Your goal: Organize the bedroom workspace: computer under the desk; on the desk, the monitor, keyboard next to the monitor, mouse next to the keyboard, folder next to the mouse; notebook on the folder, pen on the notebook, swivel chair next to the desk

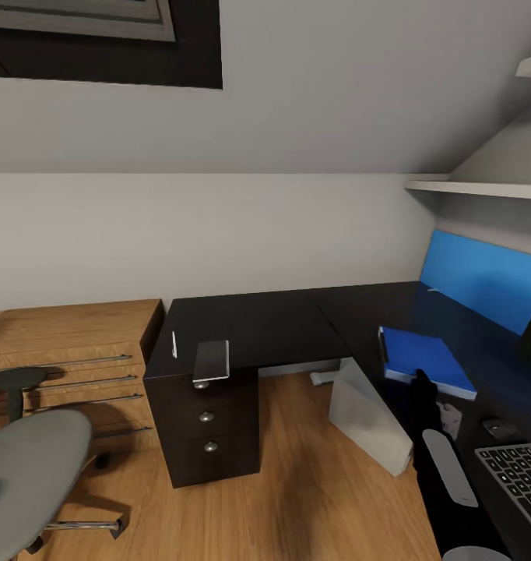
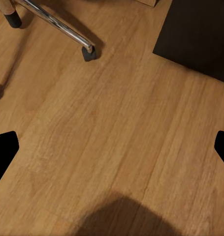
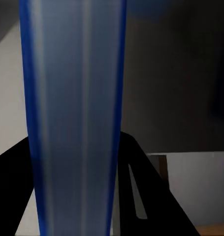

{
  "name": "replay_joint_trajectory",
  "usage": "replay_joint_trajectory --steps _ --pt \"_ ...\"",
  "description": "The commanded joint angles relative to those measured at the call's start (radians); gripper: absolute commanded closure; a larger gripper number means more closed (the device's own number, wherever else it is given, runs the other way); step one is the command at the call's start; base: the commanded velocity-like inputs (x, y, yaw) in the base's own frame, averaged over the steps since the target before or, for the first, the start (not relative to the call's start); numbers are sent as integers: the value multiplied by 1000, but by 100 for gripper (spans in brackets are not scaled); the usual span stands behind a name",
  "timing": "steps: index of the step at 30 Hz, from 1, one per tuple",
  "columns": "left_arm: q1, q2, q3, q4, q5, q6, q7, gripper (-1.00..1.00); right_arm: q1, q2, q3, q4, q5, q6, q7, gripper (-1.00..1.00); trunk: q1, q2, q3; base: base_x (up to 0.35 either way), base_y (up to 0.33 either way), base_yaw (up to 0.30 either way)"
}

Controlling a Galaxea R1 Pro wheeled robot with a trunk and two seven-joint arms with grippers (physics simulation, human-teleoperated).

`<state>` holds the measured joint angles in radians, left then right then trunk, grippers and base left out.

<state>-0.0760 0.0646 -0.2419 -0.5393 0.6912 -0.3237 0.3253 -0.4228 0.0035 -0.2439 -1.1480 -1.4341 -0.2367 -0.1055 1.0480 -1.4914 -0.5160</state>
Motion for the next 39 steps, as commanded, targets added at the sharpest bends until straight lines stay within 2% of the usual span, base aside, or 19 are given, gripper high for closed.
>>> replay_joint_trajectory --steps 1,7,21,39 --pt "-1 1 -9 -1 7 -5 8 -100 -1 1 0 -1 -13 -4 -2 100 0 -1 -1 0 0 0" --pt "-1 1 -8 -1 7 -5 8 -100 -1 1 0 2 -31 -7 -2 100 0 -1 -1 0 0 -49" --pt "-1 1 -8 -1 7 -5 8 -100 -1 0 0 2 -34 -6 2 100 0 -1 -1 0 0 -207" --pt "-1 1 -8 -1 7 -5 8 -100 -1 -4 -1 -4 -43 14 64 100 0 -1 -1 0 0 -14"
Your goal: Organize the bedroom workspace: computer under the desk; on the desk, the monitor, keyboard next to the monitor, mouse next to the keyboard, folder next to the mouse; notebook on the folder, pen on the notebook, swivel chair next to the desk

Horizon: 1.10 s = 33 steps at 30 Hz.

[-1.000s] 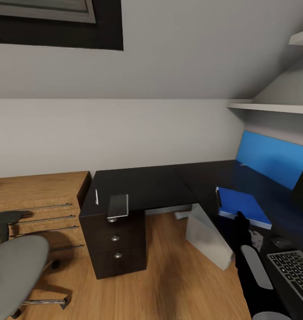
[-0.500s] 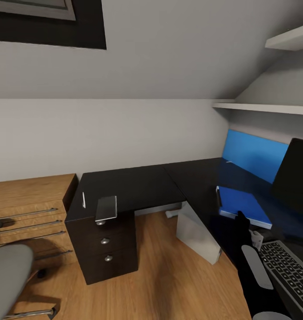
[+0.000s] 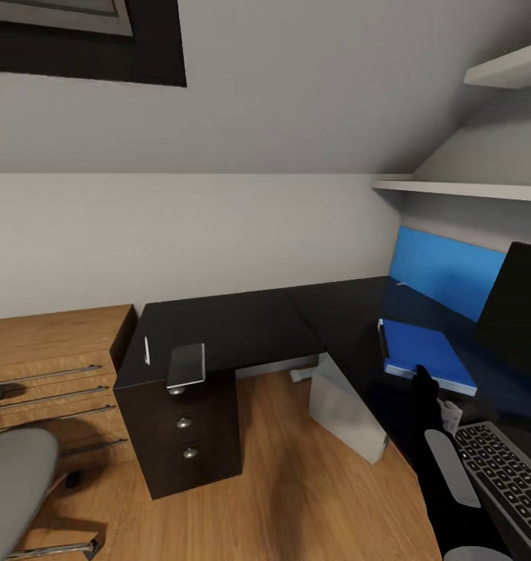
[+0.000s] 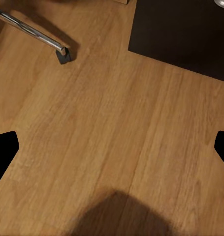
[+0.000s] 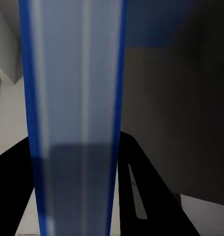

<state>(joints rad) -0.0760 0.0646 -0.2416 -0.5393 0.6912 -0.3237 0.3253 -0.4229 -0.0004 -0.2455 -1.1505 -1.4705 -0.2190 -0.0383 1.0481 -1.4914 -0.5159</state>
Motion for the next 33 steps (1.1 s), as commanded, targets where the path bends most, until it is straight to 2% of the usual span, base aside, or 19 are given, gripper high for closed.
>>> replay_joint_trajectory --steps 1,8,28,33 --pt "-1 1 -9 -1 7 -5 8 -100 -1 1 0 -1 -7 -2 0 100 0 -1 -1 0 0 0" --pt "-1 1 -9 -1 6 -5 8 -100 -1 6 0 0 -8 -5 14 100 0 -1 -1 9 0 0" --pt "-1 1 -10 -1 5 -6 6 -100 -1 3 1 5 -3 -7 9 100 0 -1 -1 171 -4 0" --pt "-1 1 -10 -2 5 -5 5 -100 -1 -3 0 74 0 -8 5 100 0 -1 -1 80 0 0"
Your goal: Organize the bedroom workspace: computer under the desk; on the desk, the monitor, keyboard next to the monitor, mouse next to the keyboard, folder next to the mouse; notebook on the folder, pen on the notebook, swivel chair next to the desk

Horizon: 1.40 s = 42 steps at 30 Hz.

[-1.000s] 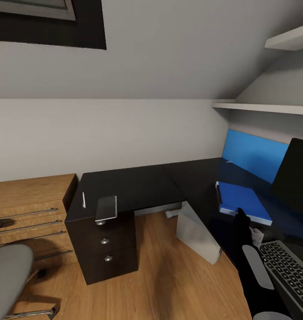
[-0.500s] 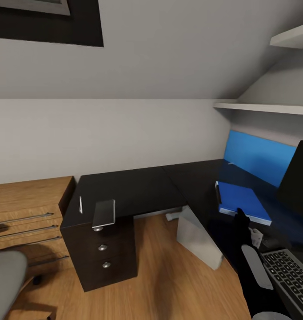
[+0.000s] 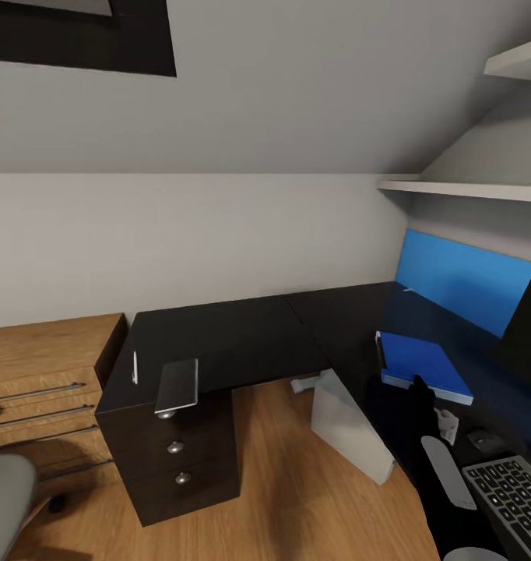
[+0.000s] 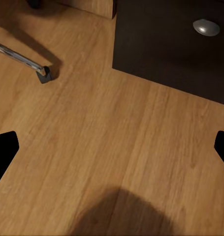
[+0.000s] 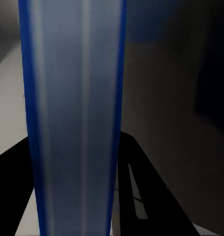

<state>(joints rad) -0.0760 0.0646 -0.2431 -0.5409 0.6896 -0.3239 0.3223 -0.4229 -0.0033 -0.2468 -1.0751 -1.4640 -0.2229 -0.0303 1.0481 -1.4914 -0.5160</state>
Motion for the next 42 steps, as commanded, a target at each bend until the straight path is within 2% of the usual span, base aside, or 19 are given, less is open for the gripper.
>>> replay_joint_trajectory --steps 1,6,10,13,42 --pt "-1 1 -9 -1 7 -5 8 -100 0 -1 1 1 -6 -4 -3 100 0 -1 -1 4 0 0" --pt "-1 1 -8 -2 7 -5 6 -100 -7 -20 2 29 -1 -4 0 100 0 -1 -1 1 0 0" --pt "-1 1 -8 -2 7 -4 6 -100 -65 -52 2 121 -1 -4 5 100 0 -1 -1 0 0 0" --pt "-1 1 -8 -2 7 -4 6 -100 -83 -61 3 155 -1 -4 7 100 0 -1 -1 0 0 0" --pt "-1 1 -8 -5 7 -5 6 -100 -89 -61 3 167 -10 -1 -1 100 0 -1 -1 0 0 0"
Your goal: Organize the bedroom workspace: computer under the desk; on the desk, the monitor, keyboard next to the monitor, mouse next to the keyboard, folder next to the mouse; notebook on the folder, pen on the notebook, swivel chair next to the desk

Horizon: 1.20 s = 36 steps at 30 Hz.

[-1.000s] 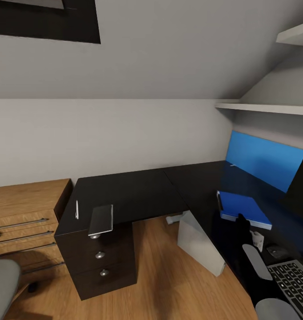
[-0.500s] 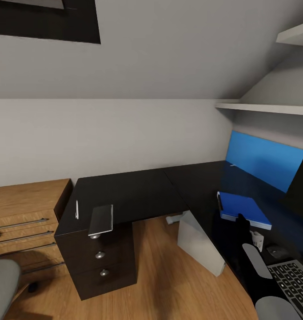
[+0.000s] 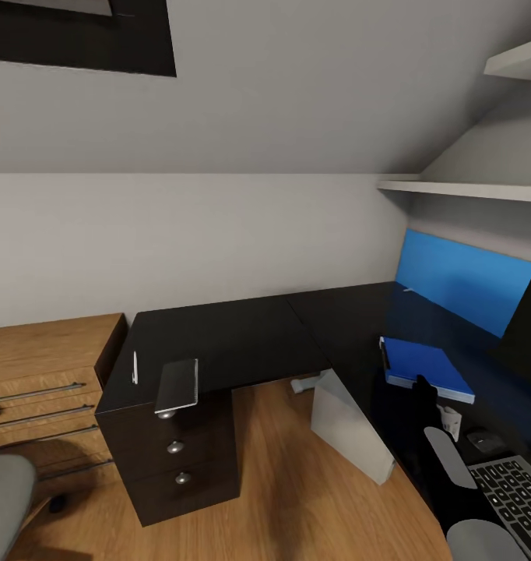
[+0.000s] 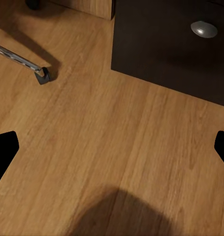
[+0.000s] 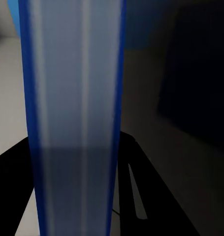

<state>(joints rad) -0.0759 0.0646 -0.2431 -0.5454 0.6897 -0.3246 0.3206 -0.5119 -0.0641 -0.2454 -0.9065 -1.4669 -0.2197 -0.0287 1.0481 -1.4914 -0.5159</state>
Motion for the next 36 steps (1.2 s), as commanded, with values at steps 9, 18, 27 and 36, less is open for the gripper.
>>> replay_joint_trajectory --steps 9,18,27,36 --pt "-1 1 -9 -1 7 -5 8 -100 0 -2 3 -3 -9 1 1 100 0 -1 -1 0 0 0" --pt "-1 1 -9 -1 7 -5 8 -100 0 -2 3 -3 -9 1 -2 100 0 -1 -1 0 0 0" --pt "-1 -4 -8 -32 9 -4 9 -100 0 1 1 -13 -4 -6 -2 100 0 -1 -1 0 0 0" --pt "-1 -20 -8 -48 8 -2 9 -100 0 3 0 -20 -4 -8 1 100 31 -57 -26 0 0 0"
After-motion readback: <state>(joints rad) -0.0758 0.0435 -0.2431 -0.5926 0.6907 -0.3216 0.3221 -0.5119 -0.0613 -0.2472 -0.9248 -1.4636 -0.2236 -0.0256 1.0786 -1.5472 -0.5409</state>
